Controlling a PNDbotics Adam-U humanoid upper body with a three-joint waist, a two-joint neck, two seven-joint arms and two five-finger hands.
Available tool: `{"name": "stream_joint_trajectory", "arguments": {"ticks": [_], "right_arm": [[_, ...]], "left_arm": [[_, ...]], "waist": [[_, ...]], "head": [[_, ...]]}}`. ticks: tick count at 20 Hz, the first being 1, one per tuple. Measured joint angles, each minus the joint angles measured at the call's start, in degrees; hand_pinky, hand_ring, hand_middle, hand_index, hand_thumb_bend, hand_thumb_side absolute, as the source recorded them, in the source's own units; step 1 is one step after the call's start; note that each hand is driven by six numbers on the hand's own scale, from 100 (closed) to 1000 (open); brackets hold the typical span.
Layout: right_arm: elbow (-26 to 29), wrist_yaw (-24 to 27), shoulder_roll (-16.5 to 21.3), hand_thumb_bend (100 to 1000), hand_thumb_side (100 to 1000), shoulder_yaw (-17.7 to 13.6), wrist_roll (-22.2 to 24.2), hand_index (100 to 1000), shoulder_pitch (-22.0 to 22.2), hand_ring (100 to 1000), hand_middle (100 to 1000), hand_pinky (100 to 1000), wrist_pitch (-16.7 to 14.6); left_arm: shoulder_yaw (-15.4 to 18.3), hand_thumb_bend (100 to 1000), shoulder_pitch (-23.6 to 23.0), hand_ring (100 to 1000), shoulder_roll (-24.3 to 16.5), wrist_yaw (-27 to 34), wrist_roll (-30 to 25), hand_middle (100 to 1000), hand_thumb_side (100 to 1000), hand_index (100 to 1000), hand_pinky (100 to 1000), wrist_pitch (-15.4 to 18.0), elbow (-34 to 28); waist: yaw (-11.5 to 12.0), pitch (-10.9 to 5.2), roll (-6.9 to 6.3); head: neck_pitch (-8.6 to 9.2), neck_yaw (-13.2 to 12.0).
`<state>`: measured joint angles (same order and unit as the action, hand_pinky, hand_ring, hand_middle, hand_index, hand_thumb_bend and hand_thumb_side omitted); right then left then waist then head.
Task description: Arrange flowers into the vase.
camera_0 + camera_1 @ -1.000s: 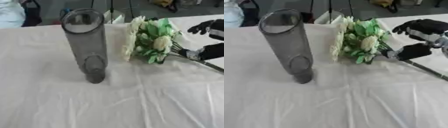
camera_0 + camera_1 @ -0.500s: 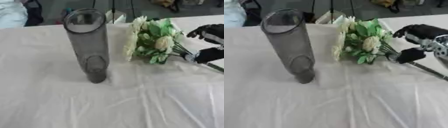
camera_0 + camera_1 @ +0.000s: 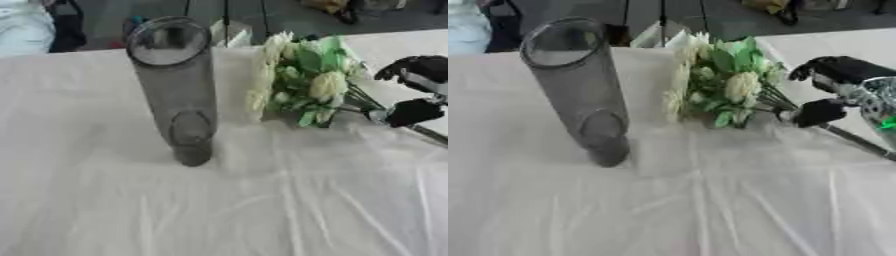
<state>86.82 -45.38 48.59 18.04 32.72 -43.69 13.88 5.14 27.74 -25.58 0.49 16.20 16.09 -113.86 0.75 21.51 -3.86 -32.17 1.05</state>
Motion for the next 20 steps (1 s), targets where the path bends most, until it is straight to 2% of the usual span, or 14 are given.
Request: {"name": "stream_joint_trajectory", "arguments": {"ticks": [12, 20], "right_arm": [[-2.70, 3.66, -0.61, 322, 666, -0.92, -0.02, 931, -0.05, 854, 861, 718, -0.82], [-3.76, 3.06, -0.76, 339, 571, -0.51, 0.08, 909, 0.35, 780, 820, 665, -2.27]], "left_arm": [[0.00, 100, 0.00, 854, 0.46, 0.00, -0.04, 842, 1000, 886, 664, -0.05, 0.00], [-0.01, 100, 0.00, 854, 0.51, 0.01, -0.19, 842, 1000, 886, 664, -0.19, 0.00]], "waist": [[0.01, 0.06, -0.02], [0.05, 0.06, -0.01]], "head": [[0.00, 0.16], [0.01, 0.46]]}}
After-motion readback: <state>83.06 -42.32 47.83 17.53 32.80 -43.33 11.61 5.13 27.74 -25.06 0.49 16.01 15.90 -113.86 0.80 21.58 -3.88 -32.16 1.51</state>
